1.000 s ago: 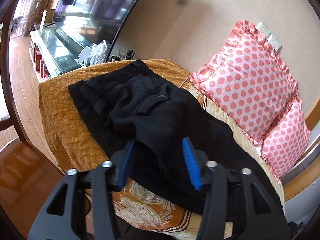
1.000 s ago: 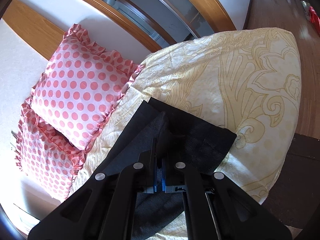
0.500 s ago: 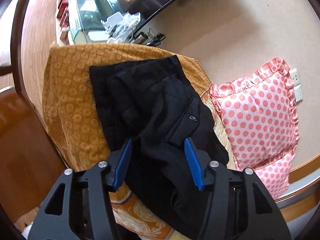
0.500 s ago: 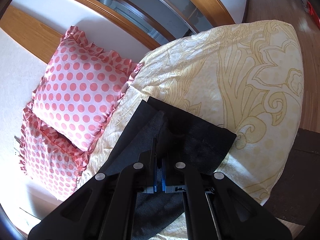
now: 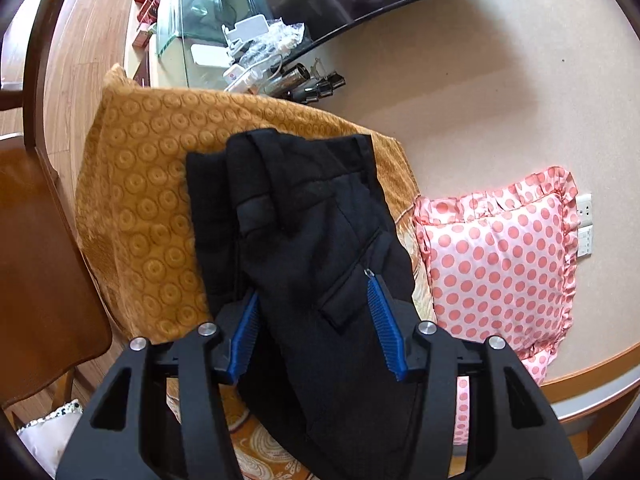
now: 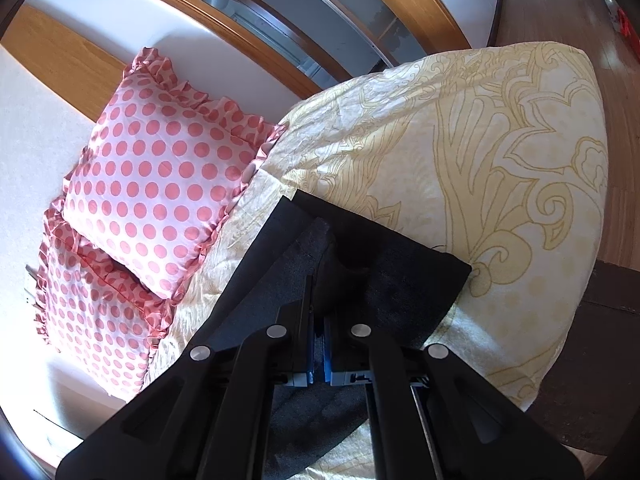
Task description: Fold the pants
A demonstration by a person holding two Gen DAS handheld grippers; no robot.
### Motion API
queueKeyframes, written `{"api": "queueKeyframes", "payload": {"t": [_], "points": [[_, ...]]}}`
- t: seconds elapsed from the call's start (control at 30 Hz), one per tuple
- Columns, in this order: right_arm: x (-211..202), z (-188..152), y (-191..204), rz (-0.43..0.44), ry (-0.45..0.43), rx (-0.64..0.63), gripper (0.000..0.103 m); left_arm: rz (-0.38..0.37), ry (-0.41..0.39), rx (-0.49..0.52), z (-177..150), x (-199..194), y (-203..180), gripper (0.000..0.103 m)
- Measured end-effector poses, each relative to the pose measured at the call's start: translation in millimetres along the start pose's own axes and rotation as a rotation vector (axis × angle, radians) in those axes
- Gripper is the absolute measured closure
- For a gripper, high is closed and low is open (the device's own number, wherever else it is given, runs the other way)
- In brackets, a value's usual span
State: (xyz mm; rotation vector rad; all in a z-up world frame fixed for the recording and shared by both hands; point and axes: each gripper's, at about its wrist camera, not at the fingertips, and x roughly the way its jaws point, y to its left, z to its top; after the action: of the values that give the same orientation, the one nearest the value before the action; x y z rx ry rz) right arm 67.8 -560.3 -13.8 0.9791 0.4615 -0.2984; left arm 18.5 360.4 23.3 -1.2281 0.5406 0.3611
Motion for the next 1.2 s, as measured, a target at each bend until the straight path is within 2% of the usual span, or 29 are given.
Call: {"api": "queueKeyframes", "payload": {"t": [0.03,0.07,0.1,0.23,0.33,0.43,0.5,0.57,0.67,0.83,1.0,1.13,1.17,1.2], "points": [[1,0,0,0.0,0.001,0.001,0.101,0.026,-0.023,0.034,3,-4,-3,0.076],[2,0,0,0.001,0.003,0.002,0.101,0.041,-0.035,0.081,5,-7,-8,0.089],[2,1,0,0.001,0.003,-0.001,0.101,0.048,-0.049,0.135,5,-13,-14,0.096],[3,1,0,0.002,0.002,-0.007,0.101,0.112,-0.081,0.261,-1,-20,-21,0.098],[4,5,4,0.005,0.006,-0.014,0.1,0.126,-0.072,0.259,1,-17,-15,0.098],[-8,16,11,0.068,-0.029,-0.007,0.1,0.126,-0.09,0.281,0,-23,-17,0.099],[-14,18,14,0.038,-0.044,-0.03,0.1,0.132,-0.09,0.29,1,-24,-15,0.099],[-10,16,9,0.002,-0.022,-0.042,0.1,0.137,-0.082,0.283,4,-23,-11,0.099],[-7,13,-8,0.02,0.009,0.028,0.1,0.14,-0.076,0.273,4,-21,-8,0.099],[-22,6,-12,0.007,-0.016,0.02,0.1,0.134,-0.083,0.287,3,-28,-9,0.099],[-20,8,-15,0.003,0.004,0.022,0.1,0.146,-0.074,0.293,6,-26,-8,0.099],[-9,6,-6,-0.077,0.042,-0.047,0.1,0.181,-0.051,0.326,6,-18,-7,0.098],[-10,5,-5,-0.096,0.045,-0.063,0.099,0.187,-0.052,0.334,5,-18,-6,0.096],[-12,4,-5,-0.115,0.038,-0.07,0.086,0.189,-0.053,0.343,4,-18,-5,0.093]]}}
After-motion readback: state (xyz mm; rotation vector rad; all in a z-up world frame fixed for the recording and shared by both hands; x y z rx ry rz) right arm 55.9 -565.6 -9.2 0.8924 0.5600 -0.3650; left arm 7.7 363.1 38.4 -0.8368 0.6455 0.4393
